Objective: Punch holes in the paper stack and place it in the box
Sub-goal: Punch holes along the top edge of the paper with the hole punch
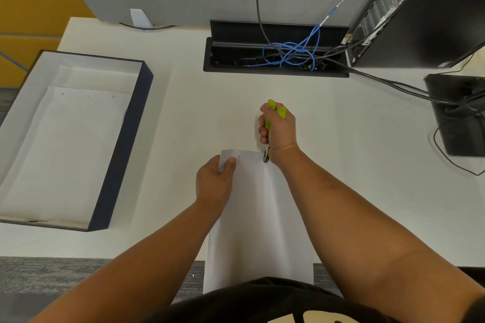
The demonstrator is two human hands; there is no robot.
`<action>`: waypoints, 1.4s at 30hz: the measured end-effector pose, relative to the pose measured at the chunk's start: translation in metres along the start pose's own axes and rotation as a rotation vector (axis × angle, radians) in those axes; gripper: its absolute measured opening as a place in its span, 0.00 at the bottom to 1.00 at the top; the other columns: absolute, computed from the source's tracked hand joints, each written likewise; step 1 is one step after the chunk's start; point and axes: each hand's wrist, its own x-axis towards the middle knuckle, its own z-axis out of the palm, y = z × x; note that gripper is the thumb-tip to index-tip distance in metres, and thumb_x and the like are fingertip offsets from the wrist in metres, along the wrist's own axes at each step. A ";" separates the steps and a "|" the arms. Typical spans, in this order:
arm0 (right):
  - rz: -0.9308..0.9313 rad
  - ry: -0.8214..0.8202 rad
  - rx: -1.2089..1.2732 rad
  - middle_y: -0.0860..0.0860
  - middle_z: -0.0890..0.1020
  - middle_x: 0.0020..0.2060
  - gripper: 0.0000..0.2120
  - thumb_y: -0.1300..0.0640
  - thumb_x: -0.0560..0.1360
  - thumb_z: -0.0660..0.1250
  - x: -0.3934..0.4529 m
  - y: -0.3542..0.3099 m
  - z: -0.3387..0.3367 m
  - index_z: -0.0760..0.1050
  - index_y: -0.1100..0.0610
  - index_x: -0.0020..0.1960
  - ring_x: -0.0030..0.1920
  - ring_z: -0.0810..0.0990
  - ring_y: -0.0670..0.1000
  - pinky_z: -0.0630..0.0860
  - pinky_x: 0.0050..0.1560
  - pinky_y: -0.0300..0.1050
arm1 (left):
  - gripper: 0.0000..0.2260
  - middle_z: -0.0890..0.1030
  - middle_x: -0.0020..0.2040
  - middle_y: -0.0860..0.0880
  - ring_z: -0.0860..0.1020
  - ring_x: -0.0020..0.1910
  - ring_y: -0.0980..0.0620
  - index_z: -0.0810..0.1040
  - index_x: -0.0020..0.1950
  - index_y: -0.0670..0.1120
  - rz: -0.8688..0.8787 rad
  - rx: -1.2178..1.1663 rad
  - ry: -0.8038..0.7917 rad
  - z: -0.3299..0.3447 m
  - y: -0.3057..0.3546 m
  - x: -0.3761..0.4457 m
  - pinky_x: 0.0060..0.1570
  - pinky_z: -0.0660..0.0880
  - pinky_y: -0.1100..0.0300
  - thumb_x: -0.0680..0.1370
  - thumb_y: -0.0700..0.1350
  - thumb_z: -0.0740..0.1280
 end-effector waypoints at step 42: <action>-0.045 0.022 -0.012 0.53 0.70 0.29 0.10 0.60 0.77 0.64 0.001 0.004 0.001 0.69 0.54 0.37 0.24 0.64 0.49 0.60 0.25 0.36 | 0.09 0.83 0.41 0.51 0.82 0.43 0.48 0.80 0.44 0.52 -0.003 0.015 0.020 0.002 -0.002 0.001 0.49 0.80 0.44 0.77 0.55 0.65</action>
